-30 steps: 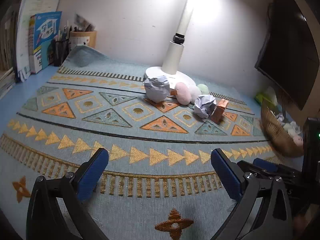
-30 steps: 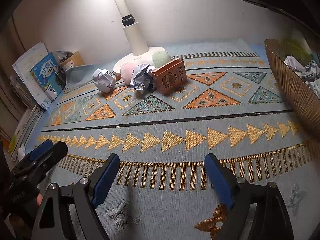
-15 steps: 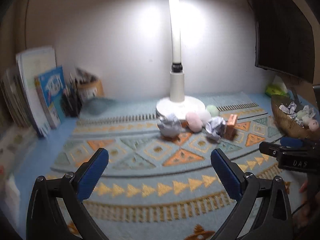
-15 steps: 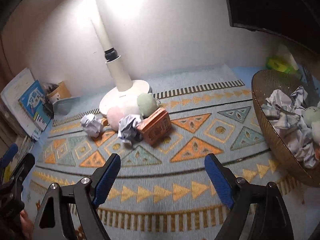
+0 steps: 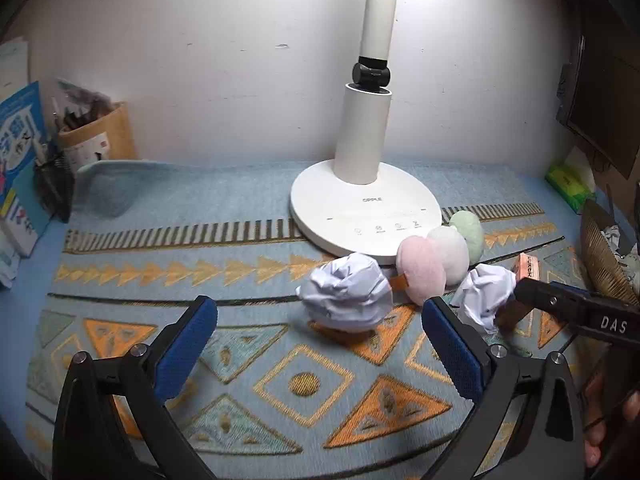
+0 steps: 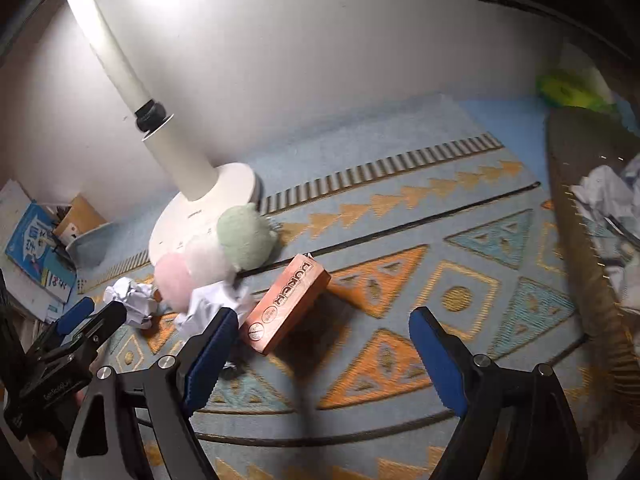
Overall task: Organize objects
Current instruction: 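Move both open tools back over the rug toward the remaining items, then grasp the orange snack box with the right tool while the left tool grasps a paper ball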
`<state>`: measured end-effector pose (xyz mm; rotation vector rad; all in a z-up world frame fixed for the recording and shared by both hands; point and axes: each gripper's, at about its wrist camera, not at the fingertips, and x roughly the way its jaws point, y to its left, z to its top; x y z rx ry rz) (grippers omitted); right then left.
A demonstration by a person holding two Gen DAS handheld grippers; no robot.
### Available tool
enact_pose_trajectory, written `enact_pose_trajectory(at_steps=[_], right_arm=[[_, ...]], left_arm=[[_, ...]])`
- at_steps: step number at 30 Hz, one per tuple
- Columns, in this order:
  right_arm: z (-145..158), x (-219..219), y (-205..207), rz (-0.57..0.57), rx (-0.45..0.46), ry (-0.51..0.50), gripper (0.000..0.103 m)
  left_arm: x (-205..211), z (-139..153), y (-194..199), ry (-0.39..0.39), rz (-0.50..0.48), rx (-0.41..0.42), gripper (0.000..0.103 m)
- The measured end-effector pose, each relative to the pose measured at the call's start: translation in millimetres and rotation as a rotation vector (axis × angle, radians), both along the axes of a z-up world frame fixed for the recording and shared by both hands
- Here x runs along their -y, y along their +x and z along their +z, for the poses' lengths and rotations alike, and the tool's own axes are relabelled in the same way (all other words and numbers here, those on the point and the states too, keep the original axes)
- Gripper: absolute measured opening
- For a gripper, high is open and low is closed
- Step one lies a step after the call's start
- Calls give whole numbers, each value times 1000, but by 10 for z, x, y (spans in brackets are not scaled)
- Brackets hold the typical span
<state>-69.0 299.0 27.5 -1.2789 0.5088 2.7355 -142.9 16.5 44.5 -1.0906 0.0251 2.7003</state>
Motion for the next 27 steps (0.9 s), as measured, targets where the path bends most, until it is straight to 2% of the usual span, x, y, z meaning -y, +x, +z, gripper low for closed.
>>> enact_pose_trajectory(at_steps=[3,7,9,15,17,19,20,22,23,27], right_arm=[[-43,-105,68,-37,42,73,86],[-85,-82,126,13,33,-18,86],[-133,0,72,41,50,-44,86],[-154,305,-248,11,102,128,85],[-179,362,-346,11,114,139,77],[-176,456,-343,13,105,205,58],[-178,498,-317,25,99,228,55],[-171,551,-237,79,82,225,47],[-165,566,-185,110,75,207,46],[-137,551,138,161,60,182,42]], left_arm=[[-100,-26,-93,-3,-66,-14,102],[-147,-140,-173,16,-97,4,102],[-150,-207,-200,10,-93,34,90],[-27,-221,-245,91,-102,54,76],[17,-236,-253,110,-96,62,76],[34,-242,-260,126,-97,71,76],[38,-236,-249,129,-102,67,75],[23,-234,-247,128,-110,66,61],[1,-252,-260,127,-121,77,45],[-34,-201,-172,114,-141,40,42]])
